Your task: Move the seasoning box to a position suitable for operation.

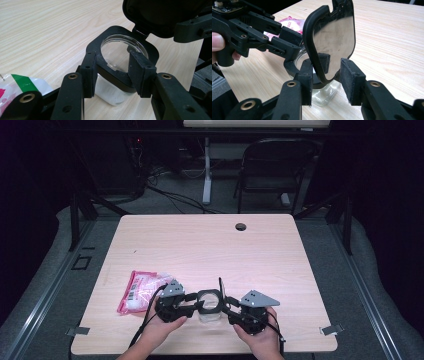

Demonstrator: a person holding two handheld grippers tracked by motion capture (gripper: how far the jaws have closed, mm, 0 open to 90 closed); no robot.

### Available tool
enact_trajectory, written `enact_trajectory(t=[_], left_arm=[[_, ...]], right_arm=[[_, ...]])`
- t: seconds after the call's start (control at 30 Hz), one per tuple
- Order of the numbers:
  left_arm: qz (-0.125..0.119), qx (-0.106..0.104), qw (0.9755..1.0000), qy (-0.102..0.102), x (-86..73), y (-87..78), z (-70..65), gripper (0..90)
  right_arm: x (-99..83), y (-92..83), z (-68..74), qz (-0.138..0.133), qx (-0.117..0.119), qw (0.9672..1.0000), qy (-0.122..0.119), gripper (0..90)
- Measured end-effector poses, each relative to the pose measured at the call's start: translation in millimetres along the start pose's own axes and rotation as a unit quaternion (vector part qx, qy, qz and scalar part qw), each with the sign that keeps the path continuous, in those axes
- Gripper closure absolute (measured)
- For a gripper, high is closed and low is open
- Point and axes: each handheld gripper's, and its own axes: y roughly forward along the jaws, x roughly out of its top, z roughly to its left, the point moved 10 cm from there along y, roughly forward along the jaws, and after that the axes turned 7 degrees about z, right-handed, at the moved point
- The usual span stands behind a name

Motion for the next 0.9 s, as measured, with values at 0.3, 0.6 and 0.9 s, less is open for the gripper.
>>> enact_trajectory(t=[0.3,0.6,0.9], left_arm=[[0.0,0.001,1.0,0.0,-0.4,-0.2,-0.1,59.1],[-0.003,0.0,1.0,-0.001,0.4,0.2,-0.8,59.2],[-0.008,-0.006,0.9999,-0.007,3.5,0.0,2.9,57.1]], right_arm=[[-2.7,-5.2,-4.7,0.005,0.002,0.9999,0.012,72.2],[-5.6,-7.3,-8.1,0.003,-0.013,0.9997,0.023,77.9],[-4.0,-6.8,-17.1,-0.006,-0.017,0.9991,0.039,83.4]])
